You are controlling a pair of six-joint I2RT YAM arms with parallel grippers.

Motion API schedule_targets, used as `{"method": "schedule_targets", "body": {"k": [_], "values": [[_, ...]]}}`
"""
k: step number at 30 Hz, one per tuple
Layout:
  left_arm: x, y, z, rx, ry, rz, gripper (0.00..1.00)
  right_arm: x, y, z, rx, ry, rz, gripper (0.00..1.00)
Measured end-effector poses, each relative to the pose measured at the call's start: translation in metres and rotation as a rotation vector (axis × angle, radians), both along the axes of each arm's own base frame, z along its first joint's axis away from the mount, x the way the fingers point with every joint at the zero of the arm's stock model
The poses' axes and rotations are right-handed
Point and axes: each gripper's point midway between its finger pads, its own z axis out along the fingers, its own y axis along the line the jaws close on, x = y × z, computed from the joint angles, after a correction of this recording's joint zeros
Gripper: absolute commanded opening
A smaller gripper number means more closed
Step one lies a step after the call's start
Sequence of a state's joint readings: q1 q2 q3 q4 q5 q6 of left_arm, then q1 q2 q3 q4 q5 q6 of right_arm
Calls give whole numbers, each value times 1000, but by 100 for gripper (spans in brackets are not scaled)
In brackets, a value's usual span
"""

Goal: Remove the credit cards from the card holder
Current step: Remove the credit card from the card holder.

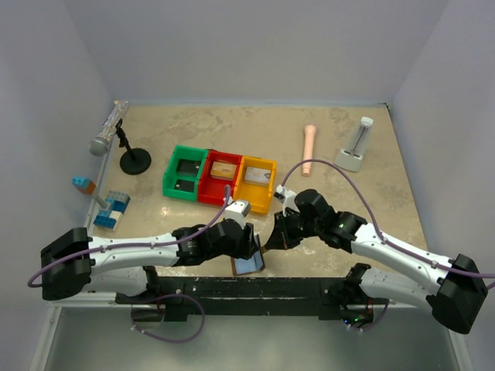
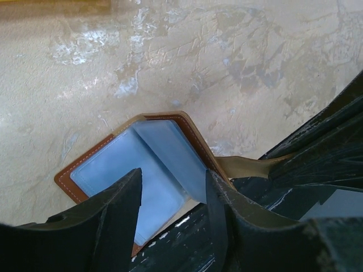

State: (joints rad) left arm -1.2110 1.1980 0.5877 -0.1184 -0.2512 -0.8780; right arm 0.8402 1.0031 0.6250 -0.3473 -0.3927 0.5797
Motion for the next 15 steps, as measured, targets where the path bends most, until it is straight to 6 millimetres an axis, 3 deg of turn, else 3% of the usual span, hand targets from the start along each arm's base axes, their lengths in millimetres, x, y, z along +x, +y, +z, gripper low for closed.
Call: {"method": "schedule_targets", "body": {"k": [6, 15], "values": [[1, -5, 10, -42, -12, -5, 54, -2, 2, 1, 4, 2, 8, 0], [0, -7, 6, -37, -4, -10, 53, -6, 5, 3, 10, 6, 26, 0]]}}
